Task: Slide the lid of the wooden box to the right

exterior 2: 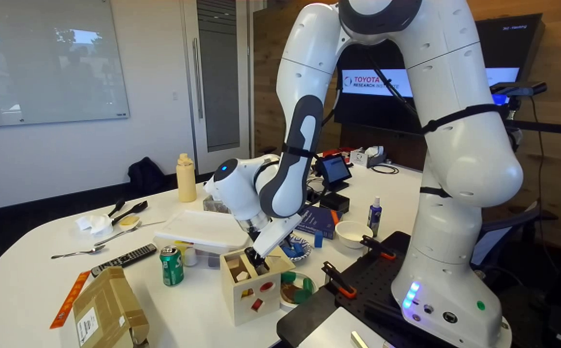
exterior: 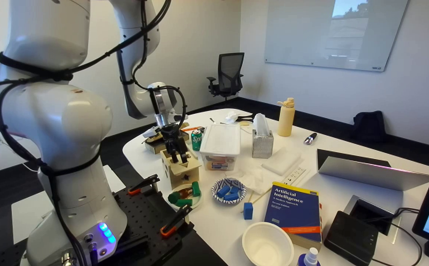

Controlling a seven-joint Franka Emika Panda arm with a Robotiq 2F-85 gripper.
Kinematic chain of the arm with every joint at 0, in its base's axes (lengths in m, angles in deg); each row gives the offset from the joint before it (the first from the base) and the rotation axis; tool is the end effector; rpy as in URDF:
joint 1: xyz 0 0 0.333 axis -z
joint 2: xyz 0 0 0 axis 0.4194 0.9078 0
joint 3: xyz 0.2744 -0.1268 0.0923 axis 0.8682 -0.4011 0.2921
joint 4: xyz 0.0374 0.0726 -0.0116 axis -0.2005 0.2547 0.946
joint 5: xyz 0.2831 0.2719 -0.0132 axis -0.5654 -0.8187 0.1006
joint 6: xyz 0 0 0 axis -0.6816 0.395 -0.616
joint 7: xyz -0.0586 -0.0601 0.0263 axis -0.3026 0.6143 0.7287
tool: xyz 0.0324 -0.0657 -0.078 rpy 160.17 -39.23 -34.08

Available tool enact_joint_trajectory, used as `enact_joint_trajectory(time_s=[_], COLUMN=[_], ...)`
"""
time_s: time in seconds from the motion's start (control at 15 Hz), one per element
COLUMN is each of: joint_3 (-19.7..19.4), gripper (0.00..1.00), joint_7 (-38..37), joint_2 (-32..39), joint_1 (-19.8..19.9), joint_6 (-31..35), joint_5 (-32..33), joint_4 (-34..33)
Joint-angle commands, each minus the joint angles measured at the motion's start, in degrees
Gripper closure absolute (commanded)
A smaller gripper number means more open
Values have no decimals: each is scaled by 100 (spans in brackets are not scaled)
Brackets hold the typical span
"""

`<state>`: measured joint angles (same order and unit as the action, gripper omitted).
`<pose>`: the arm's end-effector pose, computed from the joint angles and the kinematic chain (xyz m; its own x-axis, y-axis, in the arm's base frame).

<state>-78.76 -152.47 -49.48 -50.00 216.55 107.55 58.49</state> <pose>0.3724 0.2025 0.1095 0.9970 -0.0676 -0.0365 -0.0442 -0.8935 0.4469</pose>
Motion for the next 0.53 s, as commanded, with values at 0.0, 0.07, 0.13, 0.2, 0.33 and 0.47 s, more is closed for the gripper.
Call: enact_joint_trajectory(time_s=[0.0, 0.07, 0.13, 0.2, 0.33, 0.47], joint_3=[14, 14, 14, 19, 33, 37], gripper=[0, 0, 0, 0, 0, 0], joint_7=[-199, -208, -227, -277, -319, -374], joint_2=[-232, -238, -243, -244, -243, -270], joint_1=[18, 25, 30, 39, 59, 76], joint_6=[-252, -281, -321, -351, -373, -345], joint_5=[11, 10, 14, 17, 15, 41], joint_4=[216, 221, 227, 235, 253, 274])
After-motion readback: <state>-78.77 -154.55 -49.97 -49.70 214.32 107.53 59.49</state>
